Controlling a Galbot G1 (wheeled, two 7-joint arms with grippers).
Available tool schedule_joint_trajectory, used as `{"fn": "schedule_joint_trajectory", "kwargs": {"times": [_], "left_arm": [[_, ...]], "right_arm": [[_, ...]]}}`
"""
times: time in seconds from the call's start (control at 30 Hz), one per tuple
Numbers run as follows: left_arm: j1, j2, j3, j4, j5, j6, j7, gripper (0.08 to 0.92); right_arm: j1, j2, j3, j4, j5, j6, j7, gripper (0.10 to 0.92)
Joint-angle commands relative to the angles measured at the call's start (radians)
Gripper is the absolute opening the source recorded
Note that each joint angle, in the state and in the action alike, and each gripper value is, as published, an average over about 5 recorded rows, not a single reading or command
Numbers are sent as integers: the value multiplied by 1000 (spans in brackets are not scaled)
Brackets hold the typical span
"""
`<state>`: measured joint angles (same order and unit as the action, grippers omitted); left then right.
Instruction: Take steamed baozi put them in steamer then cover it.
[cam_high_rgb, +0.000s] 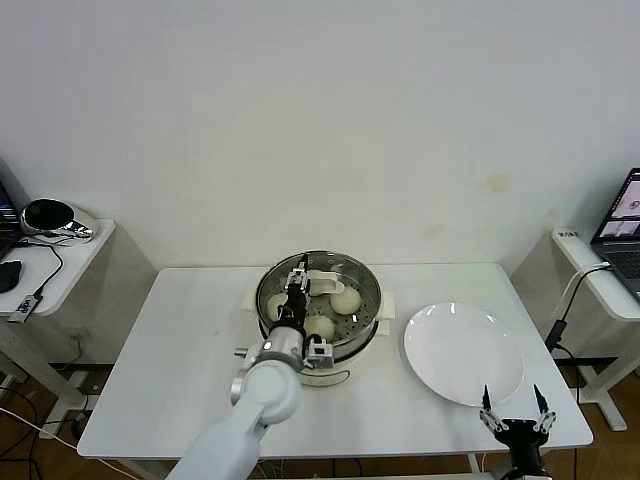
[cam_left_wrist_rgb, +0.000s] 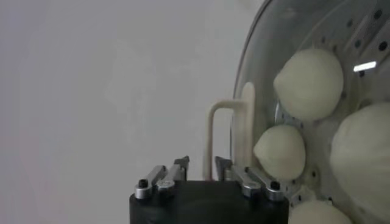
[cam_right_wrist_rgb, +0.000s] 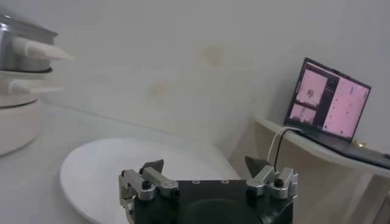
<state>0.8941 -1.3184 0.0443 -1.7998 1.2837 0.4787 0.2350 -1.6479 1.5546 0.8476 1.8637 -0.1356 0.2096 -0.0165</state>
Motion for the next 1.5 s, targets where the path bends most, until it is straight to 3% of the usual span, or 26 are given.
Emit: {"fn": "schedule_joint_trajectory", "kwargs": {"times": [0.03, 0.17, 0.3, 0.47, 0.63, 0.9, 1.2, 1.5], "left_arm": [[318, 97, -105, -399, -296, -65, -138, 574], [536, 102, -257, -510, -674, -234, -346, 687], [729, 81, -502, -472, -1165, -509, -538, 786], [917, 93, -644, -431, -1491, -555, -501, 821], [1024, 71, -612, -355, -1543, -633, -489, 823], [976, 19, -611, -188, -1587, -687, -447, 823], [989, 21, -631, -158, -1540, -686, -347, 823], [959, 16, -674, -148, -1529, -654, -305, 823]], "right_arm": [[0, -3, 0, 0, 0, 4, 0, 823], [-3, -6, -17, 0, 1, 19, -2, 823], [-18, -21, -56, 13, 10, 16, -25, 823], [-39, -80, -115, 36, 51, -2, -84, 823], [-79, -151, -159, 46, 106, 12, -106, 823], [-132, -177, -207, 87, 175, 22, -109, 823], [-159, -163, -252, 103, 152, 20, -119, 823], [-194, -157, -296, 150, 108, -25, -109, 823]]}}
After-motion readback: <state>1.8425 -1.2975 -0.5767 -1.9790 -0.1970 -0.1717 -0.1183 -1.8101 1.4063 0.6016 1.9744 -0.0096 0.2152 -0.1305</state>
